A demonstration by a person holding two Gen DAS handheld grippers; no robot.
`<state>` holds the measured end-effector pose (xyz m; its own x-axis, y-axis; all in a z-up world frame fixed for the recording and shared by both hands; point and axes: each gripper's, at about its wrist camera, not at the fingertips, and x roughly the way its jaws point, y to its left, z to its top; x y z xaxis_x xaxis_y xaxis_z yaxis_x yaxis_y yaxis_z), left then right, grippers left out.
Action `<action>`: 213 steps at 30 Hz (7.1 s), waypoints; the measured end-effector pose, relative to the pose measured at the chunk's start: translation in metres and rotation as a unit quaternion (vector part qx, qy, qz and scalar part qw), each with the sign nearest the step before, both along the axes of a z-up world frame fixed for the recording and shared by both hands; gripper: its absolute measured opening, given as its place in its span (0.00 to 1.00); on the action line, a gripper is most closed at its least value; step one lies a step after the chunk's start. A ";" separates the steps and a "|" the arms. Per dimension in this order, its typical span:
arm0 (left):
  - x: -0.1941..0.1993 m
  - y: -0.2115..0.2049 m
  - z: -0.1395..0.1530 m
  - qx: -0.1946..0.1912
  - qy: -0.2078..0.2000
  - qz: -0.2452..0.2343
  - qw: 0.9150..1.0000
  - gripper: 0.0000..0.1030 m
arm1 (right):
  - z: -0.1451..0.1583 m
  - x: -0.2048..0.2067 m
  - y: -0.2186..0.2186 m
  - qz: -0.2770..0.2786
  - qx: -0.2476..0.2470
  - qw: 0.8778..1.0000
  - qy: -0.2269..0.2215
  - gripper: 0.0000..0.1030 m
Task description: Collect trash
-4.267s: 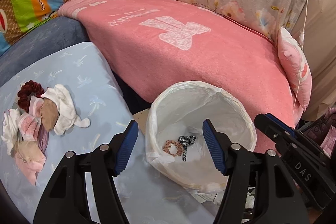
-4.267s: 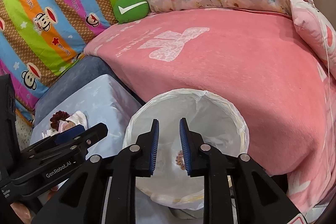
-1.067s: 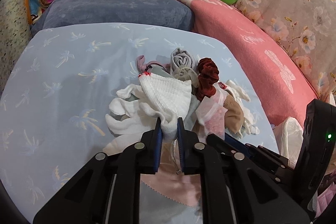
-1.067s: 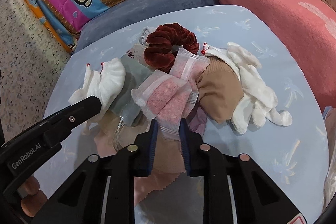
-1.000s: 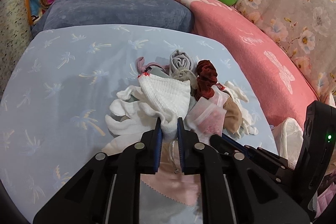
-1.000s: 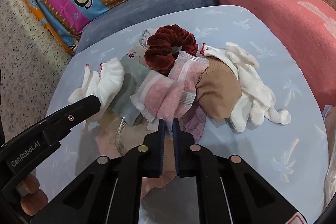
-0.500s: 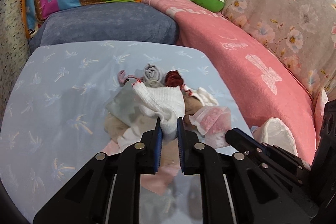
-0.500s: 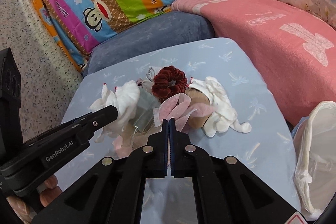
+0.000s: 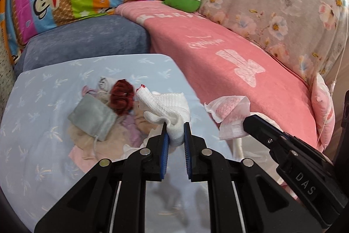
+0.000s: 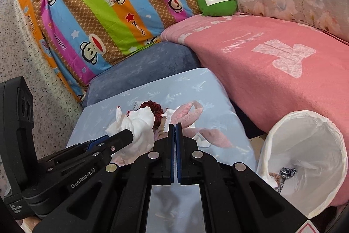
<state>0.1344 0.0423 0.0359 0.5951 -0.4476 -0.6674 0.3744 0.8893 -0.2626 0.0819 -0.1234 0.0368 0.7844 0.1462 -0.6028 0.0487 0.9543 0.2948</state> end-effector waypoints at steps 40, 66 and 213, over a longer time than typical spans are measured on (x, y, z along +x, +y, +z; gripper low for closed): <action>-0.052 -0.172 0.002 0.007 0.005 -0.157 0.988 0.61 | -0.026 -0.089 -0.184 -0.159 0.035 0.987 0.010 0.04; -0.039 -0.130 -0.004 0.002 0.010 -0.097 0.995 0.61 | -0.024 -0.076 -0.148 -0.125 0.023 0.992 0.017 0.14; -0.015 0.023 -0.090 -0.007 0.108 -0.012 0.994 0.33 | -0.055 -0.016 0.003 0.026 0.035 0.998 0.050 0.08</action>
<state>0.1196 0.0648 -0.0537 0.4275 -0.4693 -0.7727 0.3282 0.8769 -0.3511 0.0660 -0.1199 -0.0185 0.7115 0.2302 -0.6639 0.0314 0.9335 0.3573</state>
